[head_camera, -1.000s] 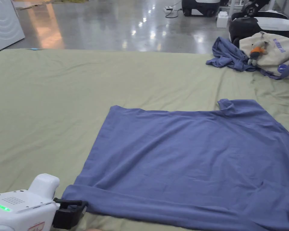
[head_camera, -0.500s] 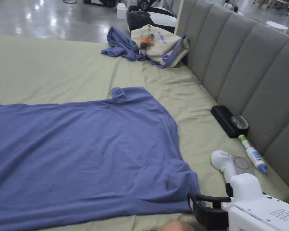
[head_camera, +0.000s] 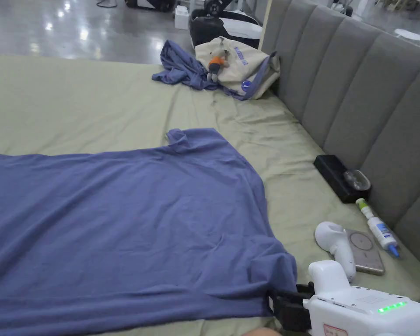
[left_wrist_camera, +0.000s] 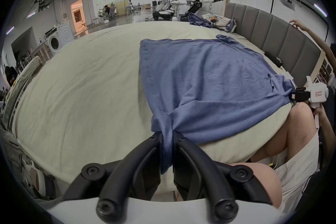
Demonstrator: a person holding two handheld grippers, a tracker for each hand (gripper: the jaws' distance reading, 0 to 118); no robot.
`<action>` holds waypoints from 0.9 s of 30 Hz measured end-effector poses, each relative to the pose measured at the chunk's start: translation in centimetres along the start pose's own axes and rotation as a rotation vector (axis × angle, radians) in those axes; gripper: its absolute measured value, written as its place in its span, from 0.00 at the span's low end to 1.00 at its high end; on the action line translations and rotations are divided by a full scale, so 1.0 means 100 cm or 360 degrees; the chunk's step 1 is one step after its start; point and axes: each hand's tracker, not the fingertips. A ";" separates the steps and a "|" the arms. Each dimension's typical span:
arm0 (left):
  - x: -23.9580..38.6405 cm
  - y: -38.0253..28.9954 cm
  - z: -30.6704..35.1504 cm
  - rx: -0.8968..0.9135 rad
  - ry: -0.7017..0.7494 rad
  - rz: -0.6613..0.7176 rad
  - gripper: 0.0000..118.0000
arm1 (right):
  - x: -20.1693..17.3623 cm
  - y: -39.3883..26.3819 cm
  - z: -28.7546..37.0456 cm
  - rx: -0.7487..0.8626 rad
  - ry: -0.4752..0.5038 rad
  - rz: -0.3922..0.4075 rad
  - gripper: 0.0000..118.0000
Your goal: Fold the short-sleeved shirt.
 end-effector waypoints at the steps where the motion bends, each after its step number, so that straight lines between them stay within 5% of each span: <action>1: 0.000 0.000 0.000 -0.0003 -0.0004 0.0009 0.11 | 0.000 0.000 0.002 -0.0005 0.0022 -0.0008 0.45; 3: 0.001 0.000 0.003 0.0001 -0.0010 0.0018 0.11 | 0.000 0.000 0.006 0.0022 0.0072 -0.0057 0.18; 4: -0.001 0.000 0.003 0.0005 -0.0017 0.0021 0.11 | -0.001 0.000 0.008 0.0028 0.0088 -0.0067 0.15; 27: -0.016 0.006 0.038 0.0087 -0.0279 0.0270 0.11 | 0.016 0.034 0.067 0.0221 0.0502 -0.0366 0.12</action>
